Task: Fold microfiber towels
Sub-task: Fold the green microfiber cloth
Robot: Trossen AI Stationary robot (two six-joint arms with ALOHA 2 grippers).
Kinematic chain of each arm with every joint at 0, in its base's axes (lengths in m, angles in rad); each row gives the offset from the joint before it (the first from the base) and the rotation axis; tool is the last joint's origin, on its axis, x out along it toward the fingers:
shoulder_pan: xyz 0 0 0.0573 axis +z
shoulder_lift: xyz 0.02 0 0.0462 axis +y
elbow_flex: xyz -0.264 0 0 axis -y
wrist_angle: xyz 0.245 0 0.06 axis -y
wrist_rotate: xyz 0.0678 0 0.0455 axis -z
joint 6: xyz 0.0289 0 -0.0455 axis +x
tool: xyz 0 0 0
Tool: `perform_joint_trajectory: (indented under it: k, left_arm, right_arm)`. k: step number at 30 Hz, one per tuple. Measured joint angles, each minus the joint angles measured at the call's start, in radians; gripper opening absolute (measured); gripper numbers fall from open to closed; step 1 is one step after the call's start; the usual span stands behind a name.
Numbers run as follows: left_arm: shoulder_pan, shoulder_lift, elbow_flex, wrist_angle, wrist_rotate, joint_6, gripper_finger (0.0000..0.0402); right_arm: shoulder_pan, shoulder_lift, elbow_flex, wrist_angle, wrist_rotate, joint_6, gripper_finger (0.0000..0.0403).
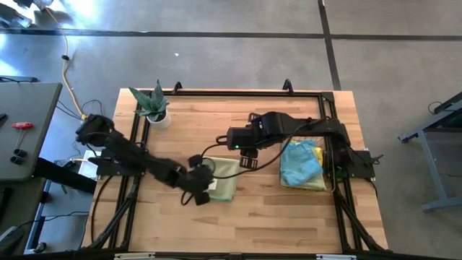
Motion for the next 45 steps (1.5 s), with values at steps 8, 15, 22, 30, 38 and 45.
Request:
perform_joint_trajectory:
  k: [8,15,22,30,38,45]
  left_arm:
    - [0.182,0.124,0.0,0.16,0.292,0.237,0.0074]
    - [0.245,0.19,-0.001,0.073,0.364,0.237,0.0074]
    - [0.305,0.202,0.008,-0.103,0.254,-0.076,0.0074]
    - [0.32,0.172,0.0,-0.221,0.184,-0.407,0.0074]
    - [0.245,0.03,-0.007,-0.287,0.104,-0.48,0.0074]
    - [0.203,-0.13,-0.014,-0.434,0.016,-0.408,0.0074]
  right_arm:
    - [0.034,-0.013,0.0,0.0,0.0,0.045,0.0172]
    - [0.045,-0.013,0.0,0.0,-0.001,0.095,0.0172]
    - [0.045,-0.013,0.0,0.0,0.061,0.167,0.0172]
    - [0.014,-0.013,-0.001,0.011,0.203,0.266,0.0172]
    - [-0.134,-0.013,-0.002,0.05,-0.03,0.085,0.0172]
    - [-0.241,-0.017,-0.011,0.076,-0.079,0.039,0.0172]
